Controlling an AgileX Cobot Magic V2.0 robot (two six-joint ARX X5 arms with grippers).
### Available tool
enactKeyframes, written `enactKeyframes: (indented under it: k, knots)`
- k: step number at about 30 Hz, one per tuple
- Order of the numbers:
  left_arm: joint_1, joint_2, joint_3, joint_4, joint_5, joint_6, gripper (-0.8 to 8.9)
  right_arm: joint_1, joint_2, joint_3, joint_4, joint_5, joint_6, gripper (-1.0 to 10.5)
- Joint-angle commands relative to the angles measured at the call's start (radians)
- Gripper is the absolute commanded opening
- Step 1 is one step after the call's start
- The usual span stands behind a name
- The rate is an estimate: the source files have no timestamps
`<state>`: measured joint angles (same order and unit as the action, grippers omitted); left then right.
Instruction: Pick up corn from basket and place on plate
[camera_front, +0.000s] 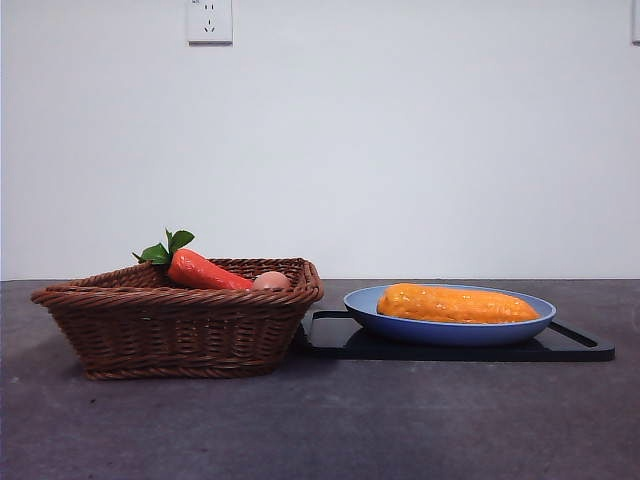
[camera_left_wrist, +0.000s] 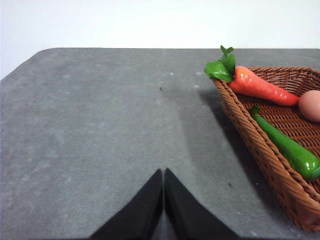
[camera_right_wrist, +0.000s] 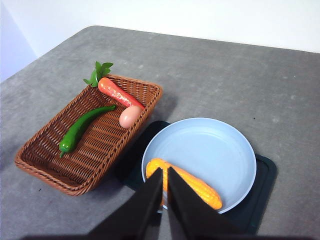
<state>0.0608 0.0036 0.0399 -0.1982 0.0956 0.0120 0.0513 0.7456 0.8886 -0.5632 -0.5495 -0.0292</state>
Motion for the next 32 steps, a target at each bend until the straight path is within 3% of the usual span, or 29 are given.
enactKeyframes:
  k: [1,9,12,18,24,32]
  knots:
    - [0.002,-0.001,-0.023,-0.014,0.002,-0.002,0.04,0.0,0.002,0.009,0.01,0.0,-0.005,0.0]
    - [0.002,-0.001,-0.023,-0.014,0.002,-0.002,0.04,-0.024,-0.056,0.001,0.018,0.037,-0.023,0.0]
    - [0.002,-0.001,-0.023,-0.014,0.002,-0.002,0.04,-0.048,-0.133,-0.058,0.116,0.068,-0.027,0.0]
    - [0.002,-0.001,-0.023,-0.014,0.002,-0.002,0.04,-0.101,-0.335,-0.291,0.352,0.092,-0.005,0.0]
    - [0.002,-0.001,-0.023,-0.014,0.002,-0.002,0.04,-0.109,-0.529,-0.554,0.493,0.223,-0.008,0.0]
    - [0.002,-0.001,-0.023,-0.014,0.002,-0.002,0.04,-0.11,-0.7,-0.819,0.601,0.226,0.029,0.0]
